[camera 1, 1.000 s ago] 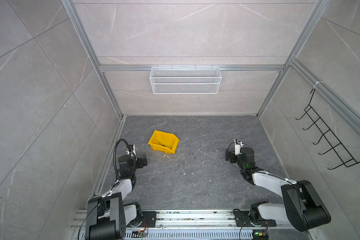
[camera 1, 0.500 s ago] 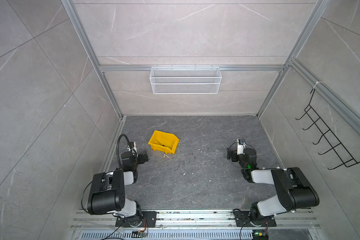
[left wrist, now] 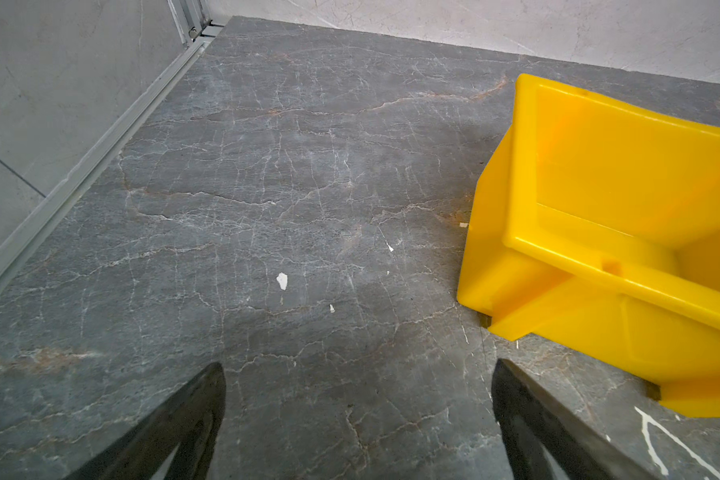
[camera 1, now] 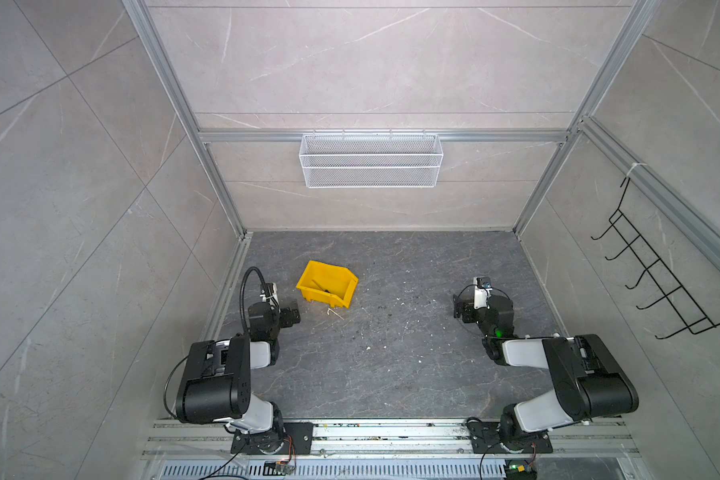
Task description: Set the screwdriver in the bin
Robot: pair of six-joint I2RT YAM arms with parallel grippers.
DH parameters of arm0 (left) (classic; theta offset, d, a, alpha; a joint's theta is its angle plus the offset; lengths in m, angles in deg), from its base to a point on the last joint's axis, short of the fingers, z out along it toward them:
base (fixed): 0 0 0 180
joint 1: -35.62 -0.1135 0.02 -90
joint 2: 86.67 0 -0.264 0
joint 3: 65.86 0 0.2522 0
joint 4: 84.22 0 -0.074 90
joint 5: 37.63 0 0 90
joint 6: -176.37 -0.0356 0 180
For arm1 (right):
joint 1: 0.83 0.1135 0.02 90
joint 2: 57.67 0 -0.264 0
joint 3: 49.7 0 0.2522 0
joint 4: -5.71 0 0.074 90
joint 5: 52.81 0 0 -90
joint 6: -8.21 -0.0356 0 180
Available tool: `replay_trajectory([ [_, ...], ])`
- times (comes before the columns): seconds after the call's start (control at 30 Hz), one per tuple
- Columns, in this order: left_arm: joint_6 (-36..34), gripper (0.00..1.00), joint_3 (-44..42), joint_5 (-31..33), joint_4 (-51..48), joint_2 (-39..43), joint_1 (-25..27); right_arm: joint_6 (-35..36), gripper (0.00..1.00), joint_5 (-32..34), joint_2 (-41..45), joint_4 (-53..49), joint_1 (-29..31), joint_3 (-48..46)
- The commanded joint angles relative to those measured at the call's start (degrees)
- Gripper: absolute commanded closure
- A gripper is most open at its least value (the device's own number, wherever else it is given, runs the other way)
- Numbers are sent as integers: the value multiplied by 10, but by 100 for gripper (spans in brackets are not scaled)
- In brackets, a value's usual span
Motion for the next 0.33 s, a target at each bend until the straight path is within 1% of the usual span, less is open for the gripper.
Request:
replay_trajectory([
  [0.0,-11,0,11,5,28,2,0,-4,1,-6,-1,16,-1,1],
  [0.3,-10,0,11,4,28,3,0,-4,1,-6,-1,15,-1,2],
])
